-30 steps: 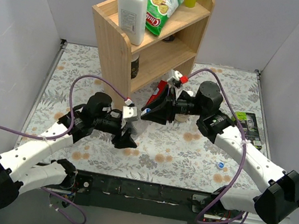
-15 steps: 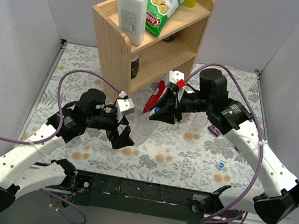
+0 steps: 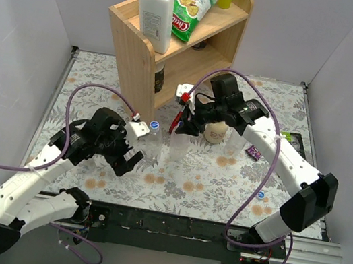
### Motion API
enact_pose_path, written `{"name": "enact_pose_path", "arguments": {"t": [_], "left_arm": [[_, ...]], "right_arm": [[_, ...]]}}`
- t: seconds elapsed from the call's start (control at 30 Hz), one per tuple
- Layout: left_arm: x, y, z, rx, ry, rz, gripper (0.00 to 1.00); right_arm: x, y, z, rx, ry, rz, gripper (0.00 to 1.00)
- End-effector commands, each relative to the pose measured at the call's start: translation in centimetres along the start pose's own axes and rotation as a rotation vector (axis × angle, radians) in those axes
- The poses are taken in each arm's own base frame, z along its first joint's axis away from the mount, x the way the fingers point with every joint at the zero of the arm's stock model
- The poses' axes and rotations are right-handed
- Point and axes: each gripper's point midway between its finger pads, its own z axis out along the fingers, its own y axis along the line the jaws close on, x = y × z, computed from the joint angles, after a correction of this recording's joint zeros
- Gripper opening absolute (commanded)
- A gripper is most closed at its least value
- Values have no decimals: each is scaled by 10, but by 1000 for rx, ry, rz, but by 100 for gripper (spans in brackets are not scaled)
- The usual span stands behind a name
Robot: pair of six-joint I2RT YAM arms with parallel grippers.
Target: Screw on the bottle caps
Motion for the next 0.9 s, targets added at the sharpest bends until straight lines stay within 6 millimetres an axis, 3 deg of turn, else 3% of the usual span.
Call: {"name": "enact_pose_path", "arguments": {"t": [0.0,0.17,0.53,0.7,0.87], "left_arm": [[42,8,-5,-29,64,22,98],[58,21,1,-92,53,-72,98],[57,38,7,-150,2,-203,98],[59,39,9,-147,-8,-213,98],[52,57,11,-240,-48,-234,98]], "right_arm": [[-15,-21,-7,49,-40,-63,1],[0,-27,5,29,-40,-56,1],[22,-14,15,-37,-25,-13,6],[36,-14,18,-32,7,2,14],[42,-10,19,-40,17,7,20]]}}
